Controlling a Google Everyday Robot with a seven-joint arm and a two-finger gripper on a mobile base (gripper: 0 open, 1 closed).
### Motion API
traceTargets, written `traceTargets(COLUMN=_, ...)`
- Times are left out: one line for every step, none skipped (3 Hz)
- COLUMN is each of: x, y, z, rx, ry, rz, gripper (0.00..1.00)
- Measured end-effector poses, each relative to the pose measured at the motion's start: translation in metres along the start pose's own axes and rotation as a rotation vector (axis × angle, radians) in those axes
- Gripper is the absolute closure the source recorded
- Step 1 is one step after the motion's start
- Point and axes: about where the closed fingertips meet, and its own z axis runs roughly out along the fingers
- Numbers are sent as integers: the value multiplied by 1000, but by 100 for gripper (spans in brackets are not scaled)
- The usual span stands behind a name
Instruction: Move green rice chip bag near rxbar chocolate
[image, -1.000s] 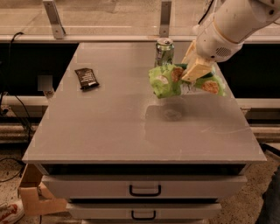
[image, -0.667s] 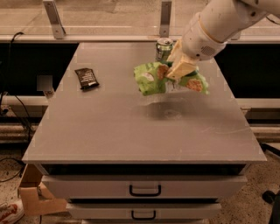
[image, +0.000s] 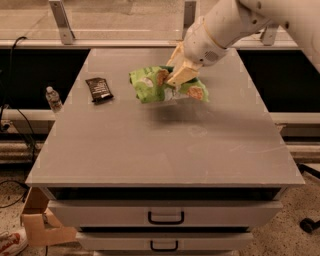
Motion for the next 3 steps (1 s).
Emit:
traceTargets(x=-10, y=-13, z=22, rx=-21, ry=-55, rz=-22, gripper=100)
traceTargets(x=-21, y=-25, z=37, rx=-34, ry=-93, rz=-40, gripper=100)
traceTargets(x=-29, y=-36, z=45, rx=-32, ry=-106, rz=-64, gripper=100)
